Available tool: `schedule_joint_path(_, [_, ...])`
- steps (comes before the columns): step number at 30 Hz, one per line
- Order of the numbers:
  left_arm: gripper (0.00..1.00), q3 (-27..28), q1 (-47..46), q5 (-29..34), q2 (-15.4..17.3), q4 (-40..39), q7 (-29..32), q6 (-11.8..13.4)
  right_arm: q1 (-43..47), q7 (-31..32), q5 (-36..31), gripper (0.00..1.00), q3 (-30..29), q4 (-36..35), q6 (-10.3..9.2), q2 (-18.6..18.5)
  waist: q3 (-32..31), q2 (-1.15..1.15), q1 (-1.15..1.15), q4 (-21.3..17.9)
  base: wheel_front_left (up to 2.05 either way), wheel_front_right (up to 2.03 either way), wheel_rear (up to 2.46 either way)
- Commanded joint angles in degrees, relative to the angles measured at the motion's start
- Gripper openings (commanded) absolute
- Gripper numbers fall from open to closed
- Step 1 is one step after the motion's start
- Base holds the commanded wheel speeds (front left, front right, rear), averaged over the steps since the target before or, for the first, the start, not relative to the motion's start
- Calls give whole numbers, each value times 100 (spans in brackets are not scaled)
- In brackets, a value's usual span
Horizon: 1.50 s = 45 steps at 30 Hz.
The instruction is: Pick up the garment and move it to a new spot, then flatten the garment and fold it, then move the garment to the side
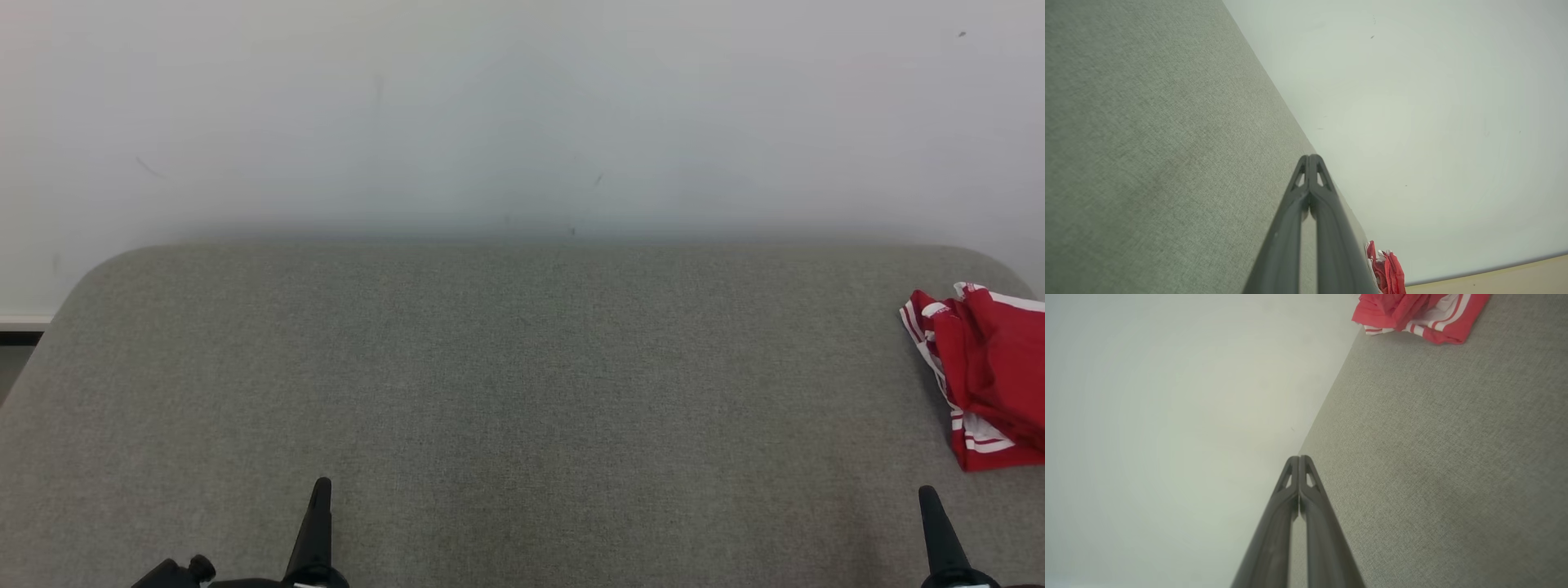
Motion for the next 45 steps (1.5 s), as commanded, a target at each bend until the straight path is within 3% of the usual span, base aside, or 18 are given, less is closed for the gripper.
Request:
schedule_joint_path(1, [0, -1, -150, -196, -5, -9, 25, -36, -125, 59, 167, 0, -58, -27, -7, -15, 14, 0, -1, -10, 0, 0, 0])
schedule_joint_path(45, [0, -33, -663, -2261, -12, 230, 376, -40, -556, 835, 2124, 0, -641, 150, -11, 51, 294, 0, -1, -218, 0, 0, 0])
